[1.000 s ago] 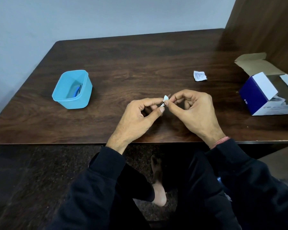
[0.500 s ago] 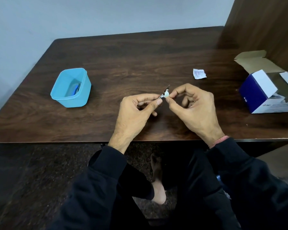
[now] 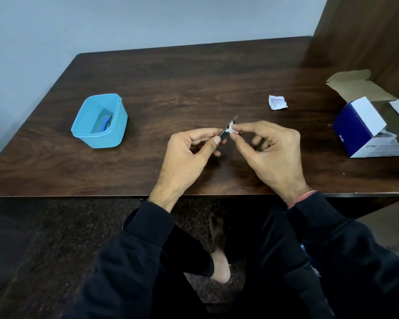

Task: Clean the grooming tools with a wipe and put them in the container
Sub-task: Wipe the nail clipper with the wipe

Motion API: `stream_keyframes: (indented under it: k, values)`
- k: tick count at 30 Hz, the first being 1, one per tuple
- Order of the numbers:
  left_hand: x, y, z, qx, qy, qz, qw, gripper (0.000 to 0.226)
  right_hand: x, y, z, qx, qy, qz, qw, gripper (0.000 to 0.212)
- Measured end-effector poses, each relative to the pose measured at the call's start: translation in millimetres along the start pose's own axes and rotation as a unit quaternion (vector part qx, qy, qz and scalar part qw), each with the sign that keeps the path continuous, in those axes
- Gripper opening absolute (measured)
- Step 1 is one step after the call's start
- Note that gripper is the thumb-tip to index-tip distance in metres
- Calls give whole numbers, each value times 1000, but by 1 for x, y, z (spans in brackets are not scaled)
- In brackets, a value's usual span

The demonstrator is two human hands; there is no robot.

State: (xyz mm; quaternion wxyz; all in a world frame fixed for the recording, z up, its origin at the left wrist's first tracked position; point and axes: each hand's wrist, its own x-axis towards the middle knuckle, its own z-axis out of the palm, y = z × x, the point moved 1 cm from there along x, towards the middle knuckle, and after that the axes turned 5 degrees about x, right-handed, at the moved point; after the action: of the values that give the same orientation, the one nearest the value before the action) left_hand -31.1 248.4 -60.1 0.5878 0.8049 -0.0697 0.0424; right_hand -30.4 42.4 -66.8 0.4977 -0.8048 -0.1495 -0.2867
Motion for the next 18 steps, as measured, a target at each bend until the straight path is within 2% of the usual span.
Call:
stream_keyframes:
  k: [3,7,11,16,18]
  values:
    - [0,0,0,8,-19,13,1000,22,-1,3,3,-32,-15,-19,999,15]
    - [0,0,-1,3,-17,26,999,24,-1,5,3,-18,-31,-13,999,12]
    - [2,-1,-1,1,-18,35,999,24,-3,4,4,-18,-54,-44,997,11]
    - [3,-2,-2,7,-21,44,999,28,-1,4,3,-52,-41,-44,997,8]
    - [3,-3,-1,4,-20,43,999,28,-3,2,4,-59,-64,-62,994,8]
